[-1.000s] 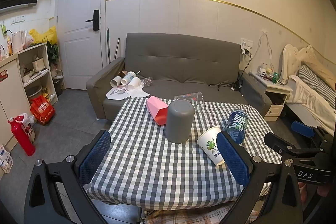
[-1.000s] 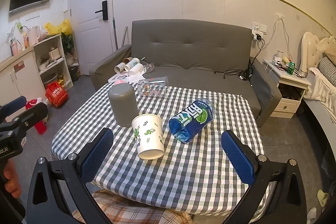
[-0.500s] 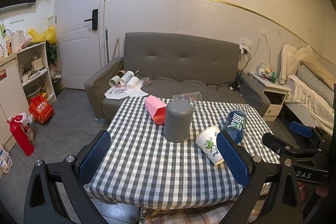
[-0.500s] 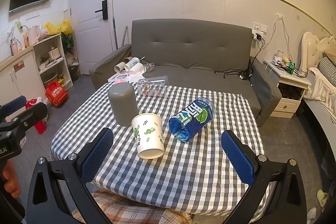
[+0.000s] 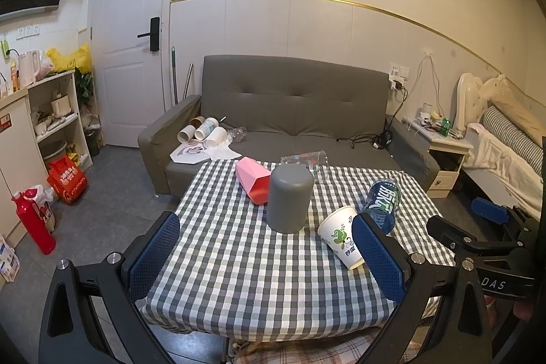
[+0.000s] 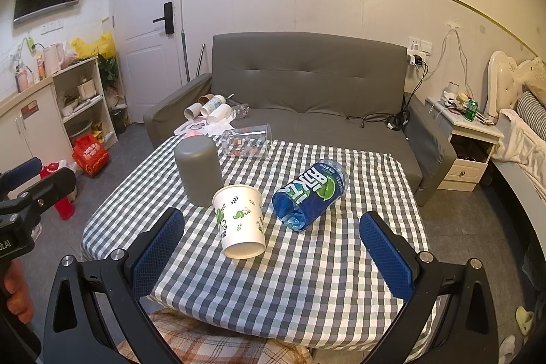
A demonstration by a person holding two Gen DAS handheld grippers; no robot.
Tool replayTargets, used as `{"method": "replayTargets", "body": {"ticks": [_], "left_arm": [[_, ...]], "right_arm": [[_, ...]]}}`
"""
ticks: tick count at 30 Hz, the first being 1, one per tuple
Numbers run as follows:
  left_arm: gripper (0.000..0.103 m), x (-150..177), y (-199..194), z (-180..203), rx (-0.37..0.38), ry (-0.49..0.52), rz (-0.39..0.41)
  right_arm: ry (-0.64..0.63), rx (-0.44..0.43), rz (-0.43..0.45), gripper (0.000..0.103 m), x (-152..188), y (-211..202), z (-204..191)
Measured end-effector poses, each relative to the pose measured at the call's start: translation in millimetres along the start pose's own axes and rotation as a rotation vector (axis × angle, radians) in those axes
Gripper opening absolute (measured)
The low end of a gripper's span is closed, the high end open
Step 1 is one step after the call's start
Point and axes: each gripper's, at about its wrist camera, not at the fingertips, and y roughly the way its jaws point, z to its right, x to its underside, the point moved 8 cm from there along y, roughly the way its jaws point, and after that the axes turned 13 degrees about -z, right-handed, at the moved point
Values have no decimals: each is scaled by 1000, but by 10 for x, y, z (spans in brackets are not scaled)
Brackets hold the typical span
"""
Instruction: Flip cup upside down
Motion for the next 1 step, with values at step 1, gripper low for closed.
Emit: {"method": "replayTargets", "body": {"ticks": [1], "left_arm": [[103, 0, 1, 1, -3, 0, -1]], "right_arm": [[0, 0, 0, 103, 0, 0, 0]]}}
